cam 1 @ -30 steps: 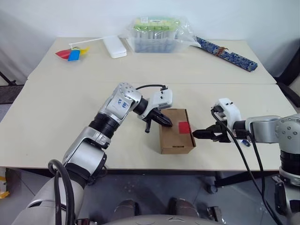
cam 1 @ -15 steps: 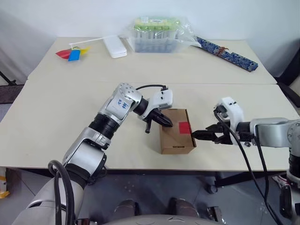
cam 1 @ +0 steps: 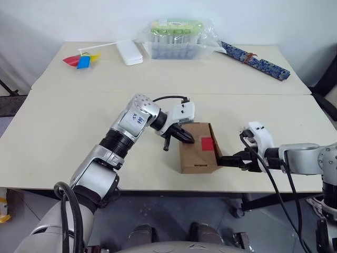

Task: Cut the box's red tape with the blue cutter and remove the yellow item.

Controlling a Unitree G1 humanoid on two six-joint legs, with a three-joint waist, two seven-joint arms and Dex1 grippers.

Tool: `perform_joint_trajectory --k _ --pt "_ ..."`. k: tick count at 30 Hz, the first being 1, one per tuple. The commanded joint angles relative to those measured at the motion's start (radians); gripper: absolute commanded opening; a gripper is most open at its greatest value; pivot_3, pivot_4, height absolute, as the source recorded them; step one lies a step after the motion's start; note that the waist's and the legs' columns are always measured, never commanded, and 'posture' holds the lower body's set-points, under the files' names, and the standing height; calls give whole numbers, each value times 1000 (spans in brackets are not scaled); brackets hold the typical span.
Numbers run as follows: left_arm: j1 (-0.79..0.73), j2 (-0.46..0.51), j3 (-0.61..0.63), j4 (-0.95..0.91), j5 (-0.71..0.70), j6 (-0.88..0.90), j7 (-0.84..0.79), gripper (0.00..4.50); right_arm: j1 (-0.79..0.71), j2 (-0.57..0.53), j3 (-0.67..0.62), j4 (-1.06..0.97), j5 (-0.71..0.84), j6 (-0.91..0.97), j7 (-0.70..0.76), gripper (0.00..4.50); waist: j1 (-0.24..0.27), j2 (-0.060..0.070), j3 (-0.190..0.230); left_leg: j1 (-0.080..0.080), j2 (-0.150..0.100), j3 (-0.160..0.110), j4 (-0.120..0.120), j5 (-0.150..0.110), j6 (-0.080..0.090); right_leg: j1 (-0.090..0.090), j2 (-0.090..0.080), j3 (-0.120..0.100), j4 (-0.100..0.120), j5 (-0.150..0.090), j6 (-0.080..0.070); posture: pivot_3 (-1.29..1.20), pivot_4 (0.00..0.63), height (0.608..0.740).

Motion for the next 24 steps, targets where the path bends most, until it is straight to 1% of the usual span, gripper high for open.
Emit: perform_joint_trajectory --k 1,5,8,11,13,16,19,21,22,24 --pt "42 14 -55 17 49 23 -11 13 17 -28 2 10 -51 14 23 4500 0 0 0 0 0 0 0 0 0 0 0 0 0 0 0 0 150 740" --pt "52 17 -58 4 48 28 -15 13 20 -32 34 29 -111 14 44 4500 0 0 0 0 0 0 0 0 0 0 0 0 0 0 0 0 150 740" --pt "60 20 -60 -1 50 28 -15 13 12 -39 94 44 -181 14 52 4500 -1 0 0 0 0 0 0 0 0 0 0 0 0 0 0 0 150 740" --pt "62 21 -61 -4 49 32 -15 13 5 -40 121 44 -227 14 77 4500 -1 -2 -1 2 0 0 0 0 0 2 0 0 0 0 0 0 150 740" --pt "66 22 -58 -8 48 40 -10 13 20 -91 206 11 -280 -11 108 4500 0 -3 -2 2 0 0 0 0 0 2 0 0 -1 0 0 0 150 740" --pt "69 23 -54 -13 47 50 -4 13 42 -164 285 -41 -325 -72 186 4500 2 -3 -2 2 0 -1 0 -1 1 3 0 0 -1 0 0 0 150 740" --pt "71 24 -52 -16 46 57 -2 13 69 -249 334 -92 -379 -189 298 4500 2 -3 -2 2 0 -2 0 -1 1 3 0 0 -2 0 0 0 150 740" --pt "75 25 -53 -20 47 61 0 13 89 -289 342 -108 -420 -276 369 4500 1 -3 -2 2 0 -1 0 -1 1 3 0 0 -2 0 0 0 150 740" --pt "76 24 -53 -19 47 61 1 13 94 -305 348 -108 -443 -320 404 4500 1 -3 -2 2 0 -1 0 -1 1 3 0 0 -2 0 0 0 150 740" --pt "77 23 -52 -17 48 61 4 13 85 -313 352 -89 -466 -347 449 4500 0 -3 -2 2 0 0 0 -1 1 3 0 0 -2 0 0 0 150 740"
